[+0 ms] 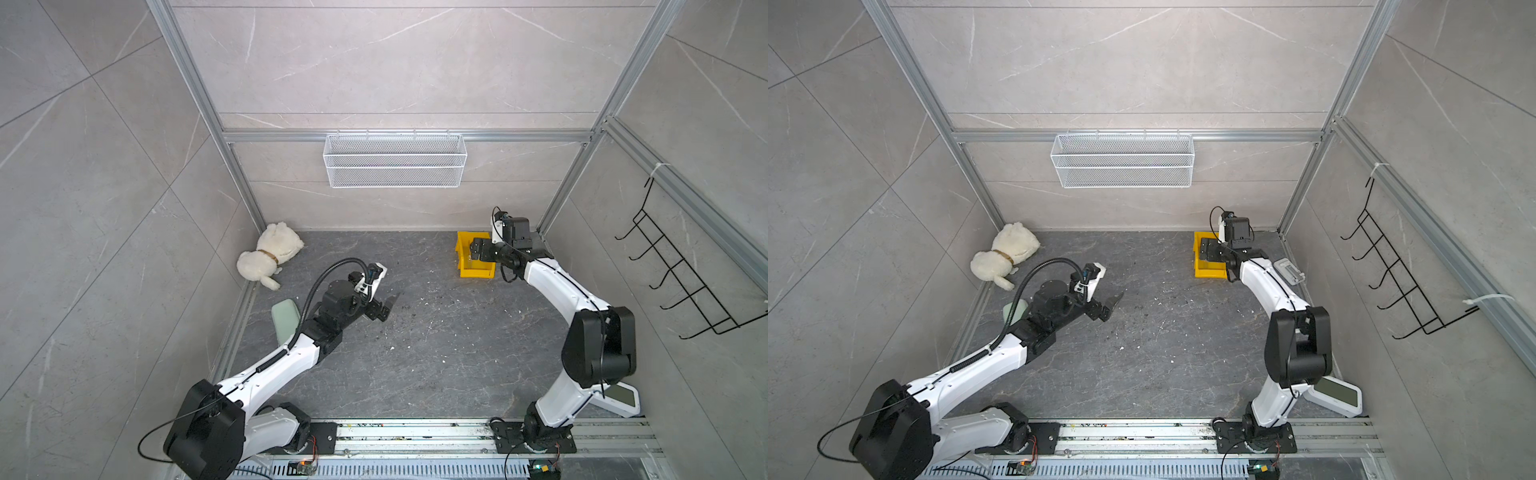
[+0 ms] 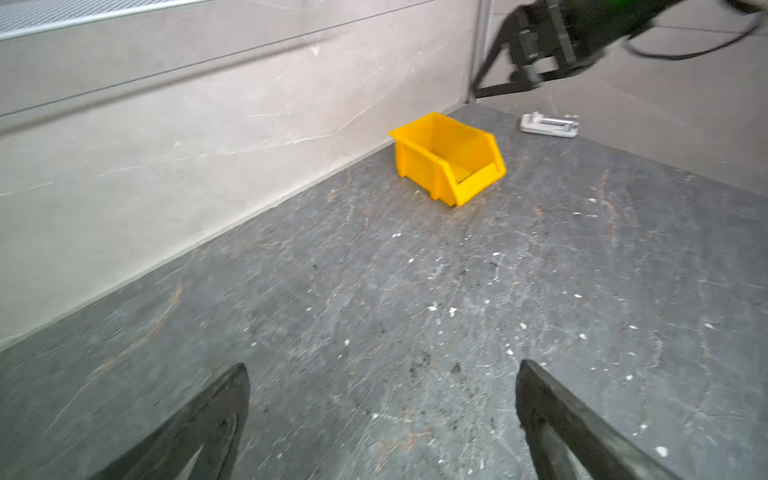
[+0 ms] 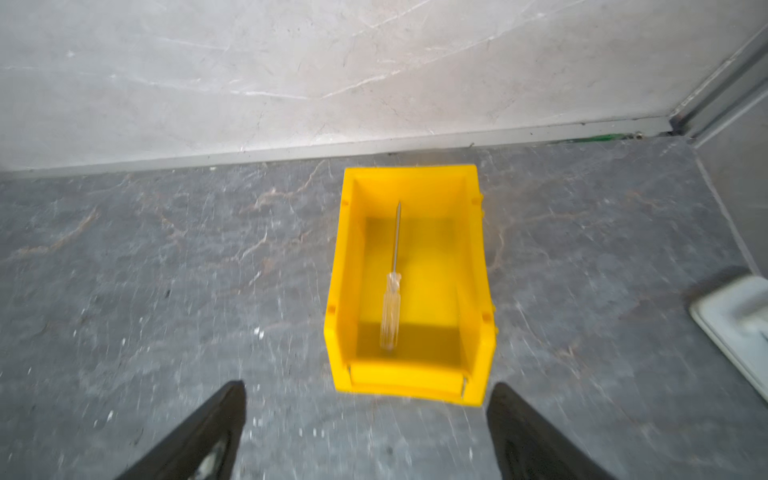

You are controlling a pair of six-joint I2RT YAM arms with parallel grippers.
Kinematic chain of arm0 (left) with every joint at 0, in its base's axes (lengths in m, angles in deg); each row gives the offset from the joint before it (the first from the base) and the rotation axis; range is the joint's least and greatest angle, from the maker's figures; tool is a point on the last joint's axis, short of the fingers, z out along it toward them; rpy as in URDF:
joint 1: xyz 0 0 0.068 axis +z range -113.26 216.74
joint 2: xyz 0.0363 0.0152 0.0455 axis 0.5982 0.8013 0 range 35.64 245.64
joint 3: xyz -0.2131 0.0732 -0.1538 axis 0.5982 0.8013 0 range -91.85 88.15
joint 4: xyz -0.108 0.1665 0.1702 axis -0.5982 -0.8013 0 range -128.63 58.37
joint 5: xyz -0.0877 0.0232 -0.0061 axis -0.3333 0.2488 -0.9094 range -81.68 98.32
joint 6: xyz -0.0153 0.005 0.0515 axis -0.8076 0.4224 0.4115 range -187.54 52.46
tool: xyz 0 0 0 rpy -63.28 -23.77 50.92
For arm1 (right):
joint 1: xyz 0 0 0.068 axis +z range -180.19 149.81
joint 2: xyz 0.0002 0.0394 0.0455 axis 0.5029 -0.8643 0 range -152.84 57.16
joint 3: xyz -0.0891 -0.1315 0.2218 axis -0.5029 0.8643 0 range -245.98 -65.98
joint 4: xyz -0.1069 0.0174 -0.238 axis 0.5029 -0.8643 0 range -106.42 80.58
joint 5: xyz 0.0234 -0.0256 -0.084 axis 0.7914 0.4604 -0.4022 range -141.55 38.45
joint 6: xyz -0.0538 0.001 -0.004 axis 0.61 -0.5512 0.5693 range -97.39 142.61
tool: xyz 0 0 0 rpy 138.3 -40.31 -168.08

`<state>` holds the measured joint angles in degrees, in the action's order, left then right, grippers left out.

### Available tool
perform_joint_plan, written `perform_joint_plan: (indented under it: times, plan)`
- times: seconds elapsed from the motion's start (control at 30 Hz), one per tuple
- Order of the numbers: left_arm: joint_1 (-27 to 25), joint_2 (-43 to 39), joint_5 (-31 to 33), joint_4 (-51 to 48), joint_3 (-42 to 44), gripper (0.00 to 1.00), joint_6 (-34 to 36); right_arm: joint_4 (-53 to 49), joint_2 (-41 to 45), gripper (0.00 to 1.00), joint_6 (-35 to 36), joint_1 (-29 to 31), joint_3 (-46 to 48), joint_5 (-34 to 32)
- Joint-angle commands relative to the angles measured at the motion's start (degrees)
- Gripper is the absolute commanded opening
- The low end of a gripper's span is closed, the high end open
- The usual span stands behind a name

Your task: Put the screwdriver in the bin

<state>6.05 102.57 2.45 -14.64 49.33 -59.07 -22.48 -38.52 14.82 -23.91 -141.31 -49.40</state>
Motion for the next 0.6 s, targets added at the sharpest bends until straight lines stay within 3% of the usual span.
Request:
perform_joint_plan:
  times: [0.0,0.07,0.27,0.43,0.57]
  plan:
    - [5.89,-4.04,0.55,-0.99,2.14,1.0,0.82,5.43,9.27,0.98,1.39,-0.12,9.25,-0.51]
    - [10.12,-5.53,1.08,-0.84,3.79,1.0,0.63,8.05,14.9,0.99,2.16,-0.13,15.73,-1.96]
    - [16.75,-4.56,10.53,0.85,6.52,1.0,2.53,19.45,28.08,0.99,4.09,-0.14,34.92,-6.01]
    - [21.67,1.13,18.29,12.53,12.19,1.0,0.72,29.98,30.29,0.99,3.89,-0.13,45.53,-8.45]
    - [24.23,5.87,21.69,18.42,14.52,1.0,-0.01,47.25,27.41,0.99,6.6,-0.13,53.94,-10.17]
